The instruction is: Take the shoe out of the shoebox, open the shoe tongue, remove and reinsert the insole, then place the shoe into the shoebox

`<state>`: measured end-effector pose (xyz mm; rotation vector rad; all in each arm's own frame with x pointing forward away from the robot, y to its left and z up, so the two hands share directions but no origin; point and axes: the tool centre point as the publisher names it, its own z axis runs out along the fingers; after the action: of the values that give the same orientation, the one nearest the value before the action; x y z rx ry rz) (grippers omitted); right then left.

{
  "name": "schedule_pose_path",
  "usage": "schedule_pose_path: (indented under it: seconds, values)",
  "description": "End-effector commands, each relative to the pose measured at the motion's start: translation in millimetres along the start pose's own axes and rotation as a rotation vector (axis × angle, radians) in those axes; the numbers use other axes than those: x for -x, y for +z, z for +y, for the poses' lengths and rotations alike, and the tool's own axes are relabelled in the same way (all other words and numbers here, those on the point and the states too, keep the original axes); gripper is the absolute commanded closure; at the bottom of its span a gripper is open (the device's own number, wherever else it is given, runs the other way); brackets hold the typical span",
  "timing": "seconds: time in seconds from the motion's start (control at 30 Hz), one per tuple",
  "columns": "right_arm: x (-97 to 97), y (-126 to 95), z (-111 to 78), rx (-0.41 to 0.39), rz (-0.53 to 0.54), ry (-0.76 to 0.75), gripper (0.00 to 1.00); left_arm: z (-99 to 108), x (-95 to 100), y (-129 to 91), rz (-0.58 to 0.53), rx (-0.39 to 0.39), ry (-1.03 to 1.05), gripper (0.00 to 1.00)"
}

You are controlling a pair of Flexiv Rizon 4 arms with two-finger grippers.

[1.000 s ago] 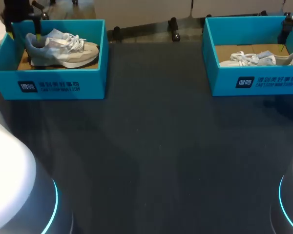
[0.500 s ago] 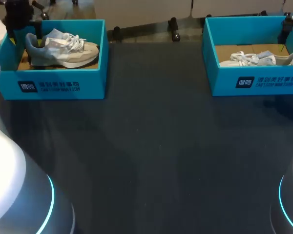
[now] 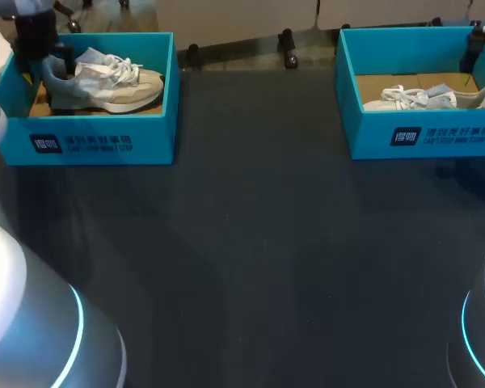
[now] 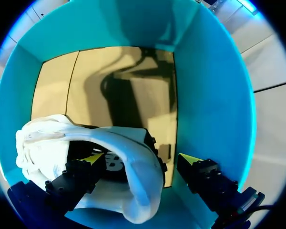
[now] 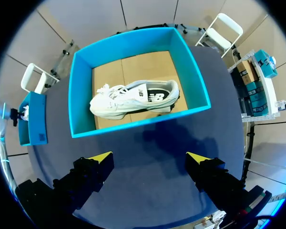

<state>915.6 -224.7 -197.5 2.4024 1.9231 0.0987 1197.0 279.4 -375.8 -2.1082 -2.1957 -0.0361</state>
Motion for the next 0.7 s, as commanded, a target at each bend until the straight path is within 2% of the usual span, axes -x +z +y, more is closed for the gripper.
schedule_pose_path:
  seconds: [0.03,0.13,0.37,0.7]
  values:
    - [-0.2,0.0,-1.0,0.002,-0.001,0.002,0.00,7.6,-0.2,8.5,-0.009,-0.015,-0.009,0.01]
    - [-0.2,0.0,-1.0,0.002,-0.001,0.002,0.00,7.9,-1.6,11.5,-0.014,-0.016,-0.013,0.01]
    - [-0.2,0.0,-1.0,0.002,-0.001,0.002,0.00,12.5,-3.3,20.4,-0.029,-0.036,-0.028,0.11]
    - [-0.2,0.0,-1.0,0.002,-0.001,0.002,0.00,13.3,-8.4,15.6,-0.064,-0.043,-0.032,0.19]
